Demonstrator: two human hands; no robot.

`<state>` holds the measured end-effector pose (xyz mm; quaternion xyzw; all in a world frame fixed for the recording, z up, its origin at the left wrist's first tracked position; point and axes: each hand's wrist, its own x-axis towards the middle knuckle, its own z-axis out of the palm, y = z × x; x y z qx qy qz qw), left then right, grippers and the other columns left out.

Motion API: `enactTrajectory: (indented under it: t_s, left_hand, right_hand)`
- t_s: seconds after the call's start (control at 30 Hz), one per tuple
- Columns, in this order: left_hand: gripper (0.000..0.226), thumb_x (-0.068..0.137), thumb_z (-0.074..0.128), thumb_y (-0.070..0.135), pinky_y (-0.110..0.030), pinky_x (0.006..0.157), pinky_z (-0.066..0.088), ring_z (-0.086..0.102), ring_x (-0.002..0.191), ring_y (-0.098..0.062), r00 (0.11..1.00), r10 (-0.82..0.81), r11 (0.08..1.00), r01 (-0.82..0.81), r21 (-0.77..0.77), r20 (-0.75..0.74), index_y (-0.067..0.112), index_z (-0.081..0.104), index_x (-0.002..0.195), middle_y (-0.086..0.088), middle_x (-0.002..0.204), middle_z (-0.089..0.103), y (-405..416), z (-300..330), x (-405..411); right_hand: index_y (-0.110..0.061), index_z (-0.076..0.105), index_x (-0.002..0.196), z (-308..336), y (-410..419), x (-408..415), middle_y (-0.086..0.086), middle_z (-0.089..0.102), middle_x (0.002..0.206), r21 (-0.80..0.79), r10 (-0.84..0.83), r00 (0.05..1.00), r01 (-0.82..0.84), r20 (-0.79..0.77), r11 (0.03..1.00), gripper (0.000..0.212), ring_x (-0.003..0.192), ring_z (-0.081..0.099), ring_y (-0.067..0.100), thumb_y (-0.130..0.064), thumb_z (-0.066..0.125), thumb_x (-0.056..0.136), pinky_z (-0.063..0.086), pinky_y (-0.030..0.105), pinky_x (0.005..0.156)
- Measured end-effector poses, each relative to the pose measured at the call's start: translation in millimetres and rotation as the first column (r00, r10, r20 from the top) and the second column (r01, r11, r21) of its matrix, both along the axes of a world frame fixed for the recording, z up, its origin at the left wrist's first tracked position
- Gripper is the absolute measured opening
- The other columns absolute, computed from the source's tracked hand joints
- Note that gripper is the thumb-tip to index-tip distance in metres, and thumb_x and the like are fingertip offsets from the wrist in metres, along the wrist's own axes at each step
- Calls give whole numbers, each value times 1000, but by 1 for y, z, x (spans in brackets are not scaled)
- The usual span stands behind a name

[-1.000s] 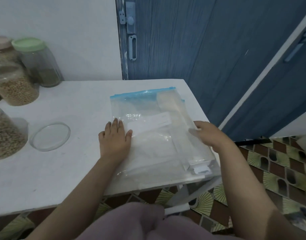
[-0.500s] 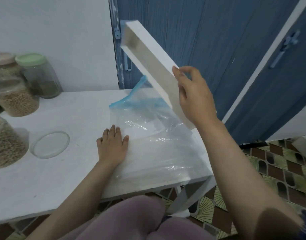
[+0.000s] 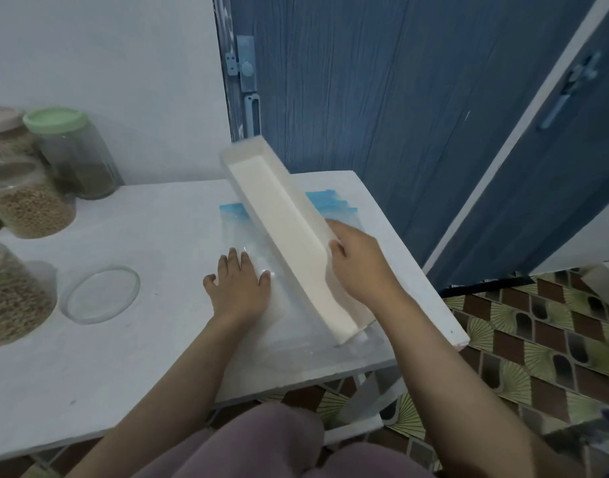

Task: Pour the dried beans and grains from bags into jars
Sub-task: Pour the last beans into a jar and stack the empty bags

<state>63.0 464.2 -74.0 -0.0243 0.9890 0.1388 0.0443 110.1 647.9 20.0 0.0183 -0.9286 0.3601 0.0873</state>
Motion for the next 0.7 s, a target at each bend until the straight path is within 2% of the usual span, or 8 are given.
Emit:
enactTrajectory:
  t_s: [0.1, 0.17, 0.33, 0.5, 0.6, 0.7]
  left_hand:
    - [63, 103, 22, 45, -46, 116, 11, 1, 152, -20, 1000, 10, 999, -10, -33, -6, 13, 11, 157, -5, 166, 3, 2, -4, 1]
    - [63, 103, 19, 45, -45, 116, 12, 1, 152, -19, 1000, 10, 997, -11, -73, -20, 13, 11, 157, -5, 166, 2, 3, -7, 2]
    - [64, 102, 18, 46, -46, 115, 14, 2, 152, -19, 999, 13, 995, -16, -95, -33, 13, 11, 157, -4, 166, 3, 3, -10, 1]
    - [64, 103, 18, 47, -46, 116, 12, 1, 152, -23, 999, 16, 997, -19, -69, -31, 13, 12, 157, -5, 166, 4, 1, -7, 3]
    - [62, 104, 20, 46, -46, 117, 9, 0, 152, -22, 1000, 12, 1000, -12, 10, -17, 14, 14, 157, -4, 166, 5, -1, -3, 3]
    - [60, 104, 27, 43, -44, 119, 6, -1, 152, -21, 1000, 25, 985, -28, 170, 19, 17, 15, 157, -4, 166, 4, -7, 6, 2]
  right_hand:
    - [-11, 60, 122, -31, 4, -12, 9, 60, 112, 165, -94, 971, 57, 221, 985, 39, 103, 56, 27, 2, 39, 91, 44, 30, 82]
    - [-7, 56, 118, -43, 7, -16, 12, 53, 111, 261, -189, 944, 117, 270, 958, 37, 107, 51, 32, 4, 39, 88, 46, 36, 87]
    - [-11, 53, 122, -52, 16, -17, 11, 49, 111, 325, -295, 927, 213, 230, 922, 42, 108, 46, 31, 6, 41, 85, 46, 39, 88]
    - [-15, 46, 134, -51, 24, -18, 10, 54, 114, 432, -324, 920, 206, 220, 878, 53, 108, 46, 30, 3, 45, 84, 42, 36, 85]
    - [-11, 38, 141, -49, 22, -18, 10, 52, 128, 486, -339, 913, 196, 226, 852, 54, 115, 47, 31, -4, 48, 89, 40, 37, 91]
    - [-15, 21, 155, -43, 17, -16, 9, 35, 150, 484, -323, 931, 208, 169, 850, 62, 127, 40, 31, -15, 46, 98, 36, 41, 102]
